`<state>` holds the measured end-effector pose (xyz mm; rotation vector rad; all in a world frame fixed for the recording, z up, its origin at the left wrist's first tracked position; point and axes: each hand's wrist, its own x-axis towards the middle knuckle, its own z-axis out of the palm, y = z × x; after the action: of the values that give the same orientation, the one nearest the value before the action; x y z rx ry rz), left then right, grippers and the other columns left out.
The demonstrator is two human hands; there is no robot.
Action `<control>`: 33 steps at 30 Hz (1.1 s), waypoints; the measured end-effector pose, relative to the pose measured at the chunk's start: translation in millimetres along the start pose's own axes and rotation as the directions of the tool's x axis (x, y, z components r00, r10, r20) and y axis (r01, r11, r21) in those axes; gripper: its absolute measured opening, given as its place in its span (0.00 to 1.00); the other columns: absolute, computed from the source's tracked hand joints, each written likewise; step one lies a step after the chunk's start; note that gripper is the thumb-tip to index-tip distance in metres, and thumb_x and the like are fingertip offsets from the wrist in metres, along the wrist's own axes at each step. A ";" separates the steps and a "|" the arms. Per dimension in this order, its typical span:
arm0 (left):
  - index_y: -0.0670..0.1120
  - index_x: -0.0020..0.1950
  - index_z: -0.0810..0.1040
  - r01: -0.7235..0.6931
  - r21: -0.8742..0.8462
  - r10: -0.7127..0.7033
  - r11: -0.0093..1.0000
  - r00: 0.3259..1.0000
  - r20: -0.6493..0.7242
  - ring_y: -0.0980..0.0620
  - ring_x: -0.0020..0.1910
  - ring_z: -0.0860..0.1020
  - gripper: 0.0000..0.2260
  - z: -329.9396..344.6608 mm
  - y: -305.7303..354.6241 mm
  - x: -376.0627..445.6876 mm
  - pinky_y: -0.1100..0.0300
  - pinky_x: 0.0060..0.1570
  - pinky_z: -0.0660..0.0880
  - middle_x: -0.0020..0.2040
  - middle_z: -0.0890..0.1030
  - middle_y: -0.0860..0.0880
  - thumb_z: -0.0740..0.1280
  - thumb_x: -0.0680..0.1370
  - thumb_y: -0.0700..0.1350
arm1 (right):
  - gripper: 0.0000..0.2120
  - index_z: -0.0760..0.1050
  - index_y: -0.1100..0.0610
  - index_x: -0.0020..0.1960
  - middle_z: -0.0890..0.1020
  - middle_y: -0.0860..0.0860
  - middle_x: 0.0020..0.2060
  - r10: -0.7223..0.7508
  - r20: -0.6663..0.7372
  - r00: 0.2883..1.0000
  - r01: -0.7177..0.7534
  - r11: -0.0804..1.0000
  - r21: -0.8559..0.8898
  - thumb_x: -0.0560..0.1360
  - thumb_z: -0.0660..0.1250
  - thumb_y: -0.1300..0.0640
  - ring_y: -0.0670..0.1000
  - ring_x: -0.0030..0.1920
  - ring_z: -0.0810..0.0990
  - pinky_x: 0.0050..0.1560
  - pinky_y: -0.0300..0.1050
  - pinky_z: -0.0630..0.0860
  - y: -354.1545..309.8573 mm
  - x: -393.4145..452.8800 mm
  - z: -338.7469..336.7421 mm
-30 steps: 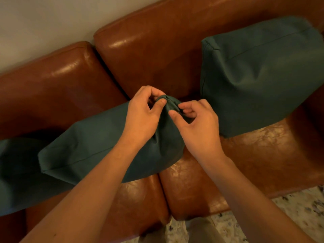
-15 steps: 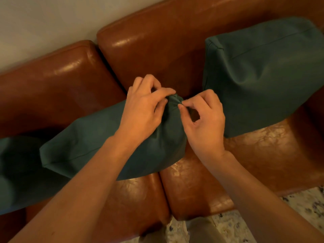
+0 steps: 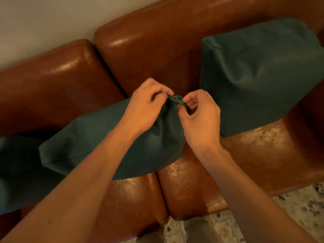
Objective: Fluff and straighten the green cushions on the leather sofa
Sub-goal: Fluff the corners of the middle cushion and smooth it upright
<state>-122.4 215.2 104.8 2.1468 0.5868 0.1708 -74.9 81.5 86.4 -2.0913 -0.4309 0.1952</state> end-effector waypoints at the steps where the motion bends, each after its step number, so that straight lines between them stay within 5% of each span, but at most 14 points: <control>1: 0.48 0.49 0.82 0.042 0.006 -0.042 0.999 0.998 0.047 0.62 0.42 0.73 0.08 -3.0 1.1 4.1 0.71 0.45 0.68 0.45 0.74 0.56 0.65 0.77 0.37 | 0.08 0.73 0.54 0.45 0.75 0.47 0.41 -0.011 -0.016 1.000 0.011 1.000 0.008 0.71 0.71 0.63 0.51 0.44 0.76 0.48 0.52 0.76 0.7 -1.3 1.0; 4: 0.50 0.48 0.82 0.124 0.083 -0.136 0.989 0.976 0.170 0.55 0.44 0.75 0.05 -7.4 -0.2 11.7 0.67 0.48 0.70 0.47 0.75 0.51 0.69 0.76 0.40 | 0.09 0.74 0.55 0.47 0.74 0.47 0.43 -0.042 -0.042 0.998 0.043 0.999 0.029 0.70 0.69 0.65 0.51 0.46 0.75 0.48 0.50 0.75 0.0 -3.4 4.5; 11: 0.51 0.36 0.78 0.464 -0.130 -0.414 0.876 0.863 0.291 0.57 0.36 0.73 0.08 -10.6 -1.8 17.8 0.63 0.36 0.70 0.34 0.77 0.53 0.70 0.75 0.41 | 0.08 0.75 0.56 0.47 0.75 0.48 0.44 -0.109 -0.054 0.993 0.108 0.994 -0.018 0.71 0.69 0.64 0.52 0.48 0.75 0.49 0.56 0.74 5.9 -11.1 8.7; 17: 0.48 0.36 0.76 0.461 0.011 -0.430 0.887 0.820 0.377 0.56 0.36 0.71 0.10 -14.2 8.1 26.8 0.63 0.36 0.68 0.34 0.75 0.51 0.67 0.78 0.45 | 0.06 0.77 0.55 0.46 0.76 0.46 0.42 -0.133 -0.095 0.987 0.130 0.991 -0.037 0.71 0.71 0.61 0.51 0.47 0.75 0.49 0.53 0.72 10.0 -15.8 8.6; 25: 0.47 0.37 0.74 0.560 -0.111 -0.464 0.821 0.767 0.442 0.55 0.36 0.71 0.12 -13.2 14.1 33.0 0.63 0.38 0.68 0.36 0.74 0.50 0.64 0.80 0.45 | 0.07 0.75 0.52 0.48 0.75 0.45 0.43 -0.052 -0.074 0.996 0.048 0.997 -0.057 0.73 0.71 0.55 0.48 0.47 0.72 0.50 0.53 0.72 15.9 -18.1 7.6; 30: 0.49 0.42 0.79 0.459 -0.279 -0.337 0.844 0.857 0.389 0.57 0.40 0.74 0.11 -7.8 4.7 20.4 0.60 0.44 0.68 0.39 0.78 0.52 0.60 0.82 0.43 | 0.05 0.78 0.54 0.50 0.75 0.46 0.42 -0.011 -0.091 0.996 0.009 1.000 -0.020 0.75 0.70 0.55 0.48 0.46 0.72 0.50 0.54 0.73 15.8 -15.9 6.8; 33: 0.52 0.54 0.80 0.351 -0.403 -0.229 0.845 0.919 0.321 0.62 0.48 0.77 0.13 -5.9 -0.5 10.3 0.66 0.50 0.69 0.48 0.81 0.56 0.59 0.81 0.38 | 0.07 0.79 0.57 0.51 0.76 0.48 0.42 -0.016 -0.099 0.995 0.014 1.000 -0.024 0.76 0.68 0.55 0.52 0.46 0.74 0.50 0.55 0.73 14.4 -7.9 1.7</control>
<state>-115.5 224.5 107.0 1.5674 0.6396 -0.1358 -79.5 72.9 72.9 -2.1096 -0.3907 0.0779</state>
